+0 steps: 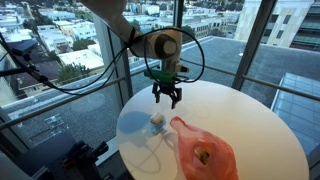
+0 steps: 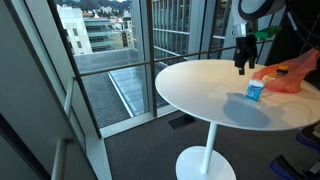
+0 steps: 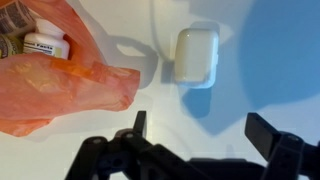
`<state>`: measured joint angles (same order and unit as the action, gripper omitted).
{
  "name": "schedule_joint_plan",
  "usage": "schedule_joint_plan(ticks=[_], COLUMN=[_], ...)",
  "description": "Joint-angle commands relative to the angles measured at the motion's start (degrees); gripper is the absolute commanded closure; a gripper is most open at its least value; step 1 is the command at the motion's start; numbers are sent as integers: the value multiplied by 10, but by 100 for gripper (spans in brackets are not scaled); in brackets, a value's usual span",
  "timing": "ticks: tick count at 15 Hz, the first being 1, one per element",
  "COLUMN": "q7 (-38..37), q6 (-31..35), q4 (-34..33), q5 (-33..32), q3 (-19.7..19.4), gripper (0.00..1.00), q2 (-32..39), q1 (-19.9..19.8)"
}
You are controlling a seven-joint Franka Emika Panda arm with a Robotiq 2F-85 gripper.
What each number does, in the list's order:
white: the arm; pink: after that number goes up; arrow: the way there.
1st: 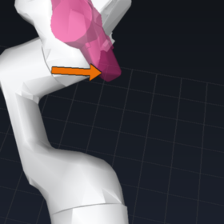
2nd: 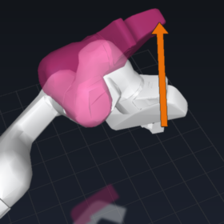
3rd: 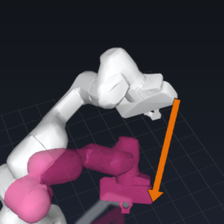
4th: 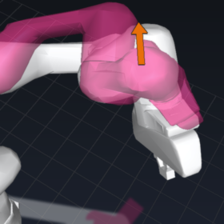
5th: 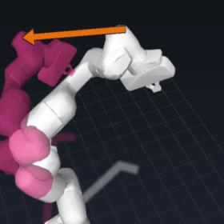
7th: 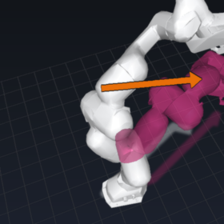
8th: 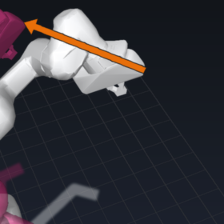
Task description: Remove the white and blue container from the plastic bag and put it on the table
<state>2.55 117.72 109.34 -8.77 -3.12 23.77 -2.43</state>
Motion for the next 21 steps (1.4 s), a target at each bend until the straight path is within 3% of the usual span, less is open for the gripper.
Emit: schedule_joint_plan(ticks=[1, 11, 18, 21], q7=[4, -9, 88, 74], q6=[19, 10, -22, -17], q4=[58, 180, 186, 180], q5=[12, 21, 114, 103], q3=[3, -20, -46, -45], gripper=[0, 0, 0, 0], q2=[-62, -249, -341, -335], q1=[-4, -21, -35, -34])
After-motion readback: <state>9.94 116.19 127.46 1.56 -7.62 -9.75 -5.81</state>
